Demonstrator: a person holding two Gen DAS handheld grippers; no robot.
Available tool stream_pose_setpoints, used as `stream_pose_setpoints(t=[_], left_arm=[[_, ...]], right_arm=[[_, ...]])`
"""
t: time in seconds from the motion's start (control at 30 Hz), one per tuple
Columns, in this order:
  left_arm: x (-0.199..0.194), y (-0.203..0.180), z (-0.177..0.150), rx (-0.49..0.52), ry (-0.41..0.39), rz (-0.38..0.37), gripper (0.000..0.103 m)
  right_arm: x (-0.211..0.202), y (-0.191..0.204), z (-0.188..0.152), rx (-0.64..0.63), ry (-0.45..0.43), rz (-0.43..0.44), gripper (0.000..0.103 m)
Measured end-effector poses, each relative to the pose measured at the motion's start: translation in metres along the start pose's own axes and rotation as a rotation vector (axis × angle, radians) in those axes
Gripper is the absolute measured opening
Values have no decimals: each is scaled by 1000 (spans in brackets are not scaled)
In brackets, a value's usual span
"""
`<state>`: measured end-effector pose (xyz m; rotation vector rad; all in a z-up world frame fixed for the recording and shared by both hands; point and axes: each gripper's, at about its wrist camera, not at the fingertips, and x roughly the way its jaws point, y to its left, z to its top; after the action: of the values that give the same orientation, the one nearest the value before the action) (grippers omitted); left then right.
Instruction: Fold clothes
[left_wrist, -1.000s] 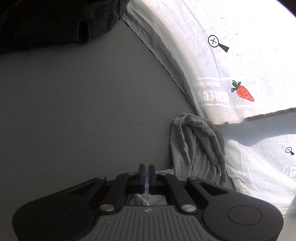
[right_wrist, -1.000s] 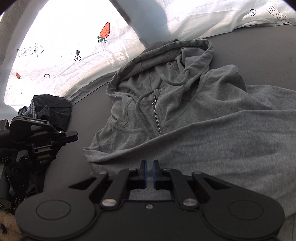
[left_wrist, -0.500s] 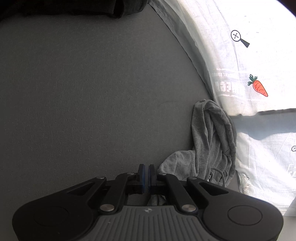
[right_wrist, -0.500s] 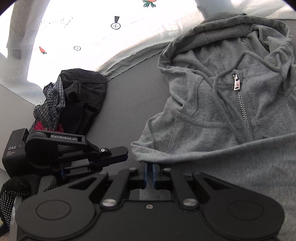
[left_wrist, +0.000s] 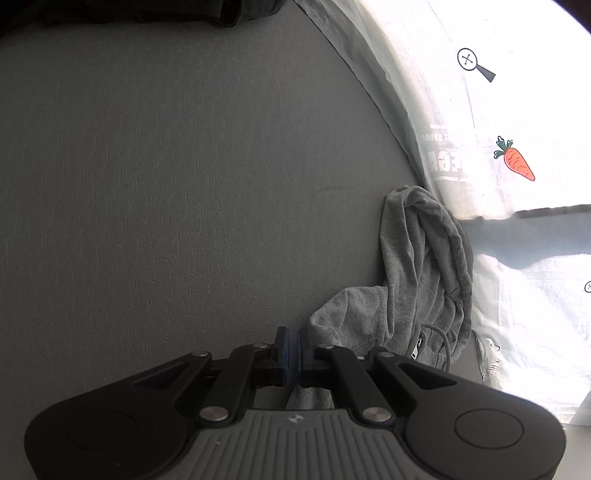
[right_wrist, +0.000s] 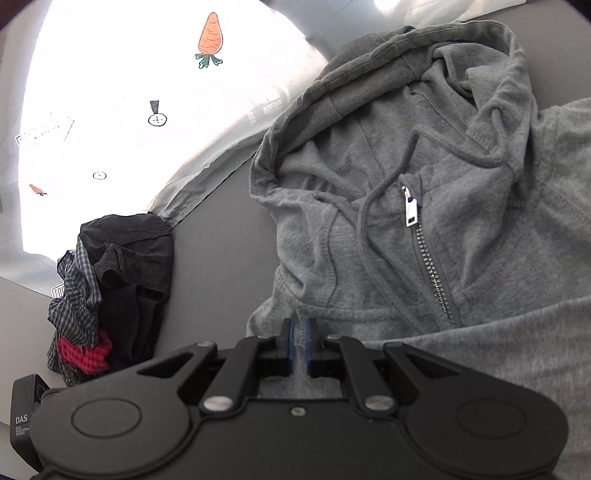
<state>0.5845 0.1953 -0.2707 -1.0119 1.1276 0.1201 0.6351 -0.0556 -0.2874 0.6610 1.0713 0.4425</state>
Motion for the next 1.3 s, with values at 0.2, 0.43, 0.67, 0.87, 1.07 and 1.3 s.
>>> stream_pose_setpoints(t=[0.2,0.43,0.67,0.87,1.07,1.3], left_arm=[[2,1,-3,5,9,14,3],[-4,1,-9,25,5,13,7],[10,-1,-8,10,22,-112,21],[23,-3,4,-67,20,-174,42],[27,-9,16,-169,20,-188,4],[8,-34,59,-132,-100,-227,0]], right_arm=[[1,7,-12,-14,63,40,9],[25,8,-3,-23,81,17,6],[8,2,17,-26,22,17,9],[-30,-42,12,97,-29,-4,11],[-73,-77,8,166,-99,-43,12],[-126,-111,13,200,-210,-104,15]])
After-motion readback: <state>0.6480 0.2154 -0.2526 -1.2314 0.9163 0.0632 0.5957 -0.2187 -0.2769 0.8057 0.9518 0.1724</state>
